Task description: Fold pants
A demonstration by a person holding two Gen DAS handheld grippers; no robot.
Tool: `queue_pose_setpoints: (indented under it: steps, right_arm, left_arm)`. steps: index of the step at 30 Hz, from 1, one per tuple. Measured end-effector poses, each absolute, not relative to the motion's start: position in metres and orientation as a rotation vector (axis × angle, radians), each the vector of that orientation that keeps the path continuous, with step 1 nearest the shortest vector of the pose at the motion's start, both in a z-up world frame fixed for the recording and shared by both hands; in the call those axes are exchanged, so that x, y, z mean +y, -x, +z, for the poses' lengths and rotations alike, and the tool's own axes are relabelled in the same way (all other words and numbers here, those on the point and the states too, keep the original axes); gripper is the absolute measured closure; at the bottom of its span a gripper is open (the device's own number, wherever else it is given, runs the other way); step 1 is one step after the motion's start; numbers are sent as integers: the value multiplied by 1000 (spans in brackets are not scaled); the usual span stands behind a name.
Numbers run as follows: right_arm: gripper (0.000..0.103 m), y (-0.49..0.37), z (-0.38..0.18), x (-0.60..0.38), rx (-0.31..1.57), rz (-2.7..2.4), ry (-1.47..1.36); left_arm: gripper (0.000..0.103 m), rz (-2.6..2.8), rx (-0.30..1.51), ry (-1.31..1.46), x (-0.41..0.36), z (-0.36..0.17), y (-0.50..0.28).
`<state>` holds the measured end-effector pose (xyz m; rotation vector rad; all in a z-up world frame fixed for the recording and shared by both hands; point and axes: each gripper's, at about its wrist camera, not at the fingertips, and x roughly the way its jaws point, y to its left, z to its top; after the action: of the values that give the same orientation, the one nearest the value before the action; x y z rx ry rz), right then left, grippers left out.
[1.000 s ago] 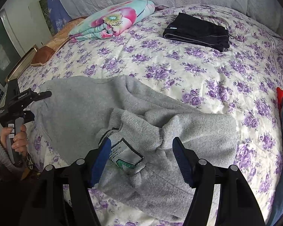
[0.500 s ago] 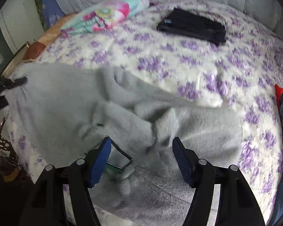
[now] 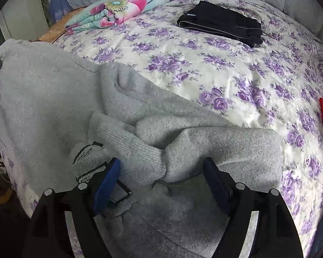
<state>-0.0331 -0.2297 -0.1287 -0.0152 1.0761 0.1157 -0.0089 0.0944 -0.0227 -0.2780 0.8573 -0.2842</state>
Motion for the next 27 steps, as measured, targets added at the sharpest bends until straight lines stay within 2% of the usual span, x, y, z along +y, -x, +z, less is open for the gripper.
queue_pose_setpoints:
  steps: [6, 11, 16, 23, 24, 25, 27]
  right_arm:
    - [21, 63, -96, -273, 990, 127, -171]
    - [21, 94, -92, -340, 964, 8, -366]
    - [21, 125, -95, -390, 937, -85, -495]
    - [21, 160, -100, -429, 948, -144, -489]
    - [21, 162, -98, -434, 942, -147, -494]
    - [21, 164, -96, -440, 934, -145, -502]
    - [21, 165, -93, -448, 920, -125, -529]
  left_arm:
    - [65, -393, 788, 130, 36, 13, 23]
    - [68, -552, 772, 28, -34, 23, 34]
    - [71, -722, 800, -107, -121, 5, 46]
    - [73, -837, 893, -177, -203, -48, 56]
    - [75, -848, 896, -167, -208, -50, 57]
    - [84, -867, 899, -155, -212, -51, 59]
    - [84, -872, 920, -156, -219, -57, 61]
